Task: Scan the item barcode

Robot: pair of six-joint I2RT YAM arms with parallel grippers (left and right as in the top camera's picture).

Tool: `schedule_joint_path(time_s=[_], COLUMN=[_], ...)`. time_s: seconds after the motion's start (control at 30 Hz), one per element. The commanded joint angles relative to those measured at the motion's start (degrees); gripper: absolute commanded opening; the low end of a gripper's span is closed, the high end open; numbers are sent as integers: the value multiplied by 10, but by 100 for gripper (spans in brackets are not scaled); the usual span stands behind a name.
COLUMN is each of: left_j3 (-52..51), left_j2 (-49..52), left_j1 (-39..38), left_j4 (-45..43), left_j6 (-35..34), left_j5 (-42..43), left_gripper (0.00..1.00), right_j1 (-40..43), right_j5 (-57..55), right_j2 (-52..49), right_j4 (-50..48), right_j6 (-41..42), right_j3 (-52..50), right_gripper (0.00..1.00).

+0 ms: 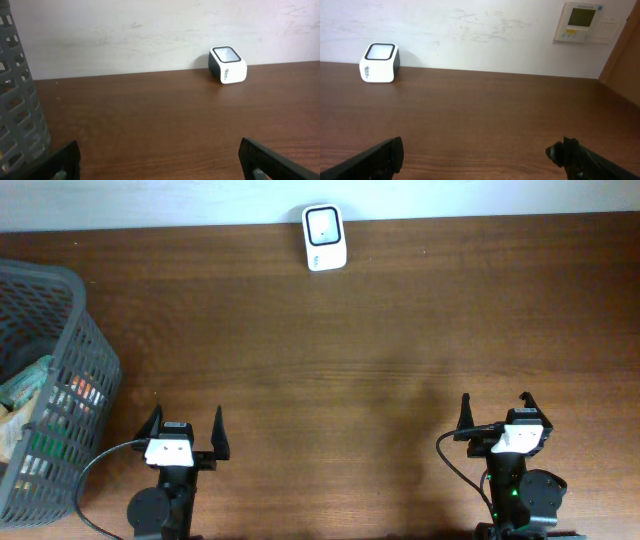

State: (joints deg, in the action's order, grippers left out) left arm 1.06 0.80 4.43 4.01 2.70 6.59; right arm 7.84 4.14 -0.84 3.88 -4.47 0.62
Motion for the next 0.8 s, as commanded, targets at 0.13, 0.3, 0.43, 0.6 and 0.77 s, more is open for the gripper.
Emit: schedule_joint_path(time_s=[0.13, 0.3, 0.43, 0.6, 0.77], left_j3=[-5, -5, -5, -5, -5], left_j2=[-4, -4, -4, -4, -4], left_j1=[3, 3, 2, 3, 3], left_j4=[-1, -1, -1, -1, -10], left_j6=[-5, -5, -5, -5, -5], left_j5=[-4, -4, -4, -4, -5], left_gripper=[99, 99, 99, 99, 99], right_j1=[-3, -3, -3, -3, -3], right_j5=[-2, -2, -2, -2, -2], right_j2=[7, 7, 7, 7, 7], right_j4=[3, 2, 3, 2, 2], right_j6=[5, 5, 5, 5, 5], right_j3=[-3, -3, -3, -3, -3], right_gripper=[98, 98, 98, 98, 99])
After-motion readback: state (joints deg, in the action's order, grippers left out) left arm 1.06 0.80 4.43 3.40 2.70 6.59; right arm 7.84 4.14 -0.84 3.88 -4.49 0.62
